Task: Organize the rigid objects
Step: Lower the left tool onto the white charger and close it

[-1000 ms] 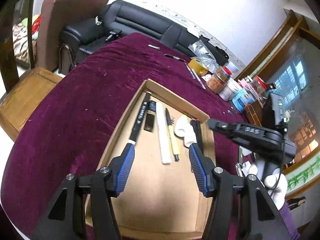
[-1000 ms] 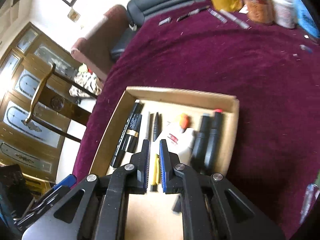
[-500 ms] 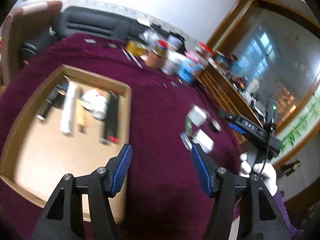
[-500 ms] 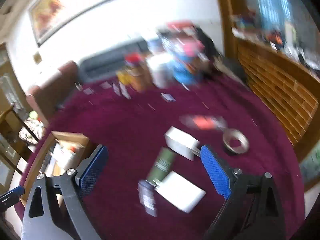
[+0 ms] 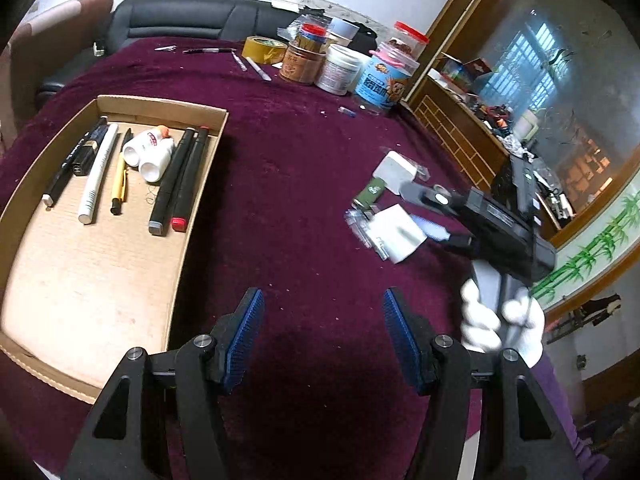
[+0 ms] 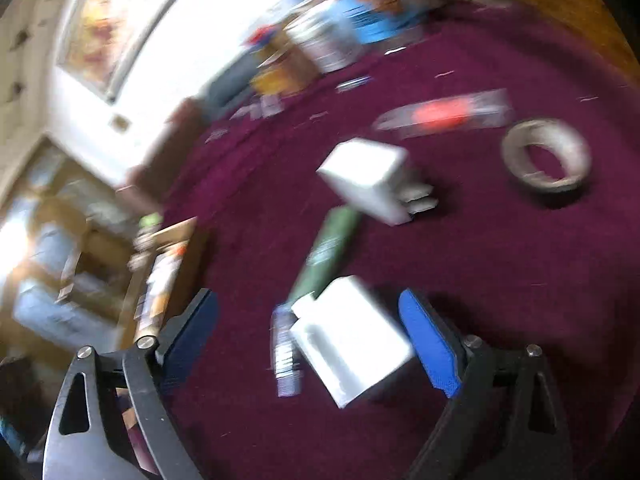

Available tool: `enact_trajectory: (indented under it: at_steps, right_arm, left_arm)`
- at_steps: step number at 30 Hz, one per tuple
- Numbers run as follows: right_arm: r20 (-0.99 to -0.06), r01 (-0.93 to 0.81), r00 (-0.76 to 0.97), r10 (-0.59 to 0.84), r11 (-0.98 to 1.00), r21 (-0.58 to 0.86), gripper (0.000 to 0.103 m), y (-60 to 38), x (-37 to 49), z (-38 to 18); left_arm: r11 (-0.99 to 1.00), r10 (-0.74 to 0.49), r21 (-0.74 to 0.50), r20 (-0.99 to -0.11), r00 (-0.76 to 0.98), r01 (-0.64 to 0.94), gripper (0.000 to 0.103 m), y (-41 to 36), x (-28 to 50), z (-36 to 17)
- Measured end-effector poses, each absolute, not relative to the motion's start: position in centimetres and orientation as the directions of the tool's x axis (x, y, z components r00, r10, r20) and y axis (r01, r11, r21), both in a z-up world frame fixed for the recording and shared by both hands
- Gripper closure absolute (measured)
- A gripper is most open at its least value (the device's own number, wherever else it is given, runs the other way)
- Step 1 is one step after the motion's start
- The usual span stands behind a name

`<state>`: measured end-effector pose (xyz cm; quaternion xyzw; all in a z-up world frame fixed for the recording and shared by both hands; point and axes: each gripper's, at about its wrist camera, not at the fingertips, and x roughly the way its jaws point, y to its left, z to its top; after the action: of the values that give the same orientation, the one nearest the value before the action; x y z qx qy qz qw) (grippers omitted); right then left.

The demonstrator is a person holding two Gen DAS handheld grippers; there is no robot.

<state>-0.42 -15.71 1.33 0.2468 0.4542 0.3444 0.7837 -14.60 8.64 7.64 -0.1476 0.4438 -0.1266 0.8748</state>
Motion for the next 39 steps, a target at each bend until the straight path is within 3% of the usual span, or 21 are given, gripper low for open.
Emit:
enact_trajectory:
  at_steps: [2,4,6,12,16,20,23,25,35,39]
  right_arm:
    - [-0.384,-0.381,0.143,0.912,0.409,0.829,0.011,-14.4,-0.9,0.3]
    - [-0.314,-0.405,0.074,0.946,0.317,0.858,0.011,-13.9,-1.3,0.6]
    - [-0.302,-0.429,0.142,0.943,0.333,0.84,0.011,-14.8,-1.5,1.3]
    - [-0.302,-0.242,0.322,0.897,0.386,0.89,0.011,-19.2,-0.3,-1.2]
    - [-0.273,-0.193,0.338,0.901,0.35,0.917,0.011,-20.0,0.0,-2.0]
    - [-0.313,-0.211,0.333,0.89,0.394,0.895,0.011,-19.4,0.0,-1.3]
    - [-0.355,-0.232,0.326,0.876,0.439,0.868,0.011,-19.1,-0.1,-0.8]
    - [-0.375,-0.24,0.324,0.869,0.459,0.855,0.011,-19.1,0.0,-0.7]
    - [-0.422,-0.265,0.323,0.847,0.509,0.819,0.012,-18.7,-0.2,-0.4]
    - [-0.483,-0.293,0.321,0.814,0.571,0.767,0.012,-17.6,-0.3,-0.2]
  left_arm:
    - [0.93,-0.34,-0.359,-0.751,0.566,0.081,0.048,8.2,-14.1,7.2]
    - [0.935,-0.331,-0.345,-0.768,0.548,0.081,0.048,7.4,-13.6,6.5]
    - [0.941,-0.321,-0.327,-0.778,0.54,0.089,0.048,6.7,-13.0,6.0]
    - [0.969,-0.243,-0.23,-0.808,0.536,0.092,0.048,5.1,-10.8,4.9]
    - [0.981,-0.191,-0.147,-0.817,0.544,0.123,0.048,3.8,-9.5,3.7]
    - [0.975,-0.209,-0.134,-0.825,0.526,0.177,0.049,2.3,-8.8,3.1]
    - [0.93,-0.348,-0.231,-0.802,0.486,0.285,0.049,0.6,-9.8,4.0]
    - [0.936,-0.324,-0.19,-0.792,0.517,0.296,0.049,0.0,-10.2,4.6]
    - [0.969,-0.245,-0.217,-0.819,0.518,0.115,0.049,4.0,-9.1,3.8]
    - [0.95,-0.31,-0.281,-0.821,0.478,0.134,0.049,4.2,-9.8,3.7]
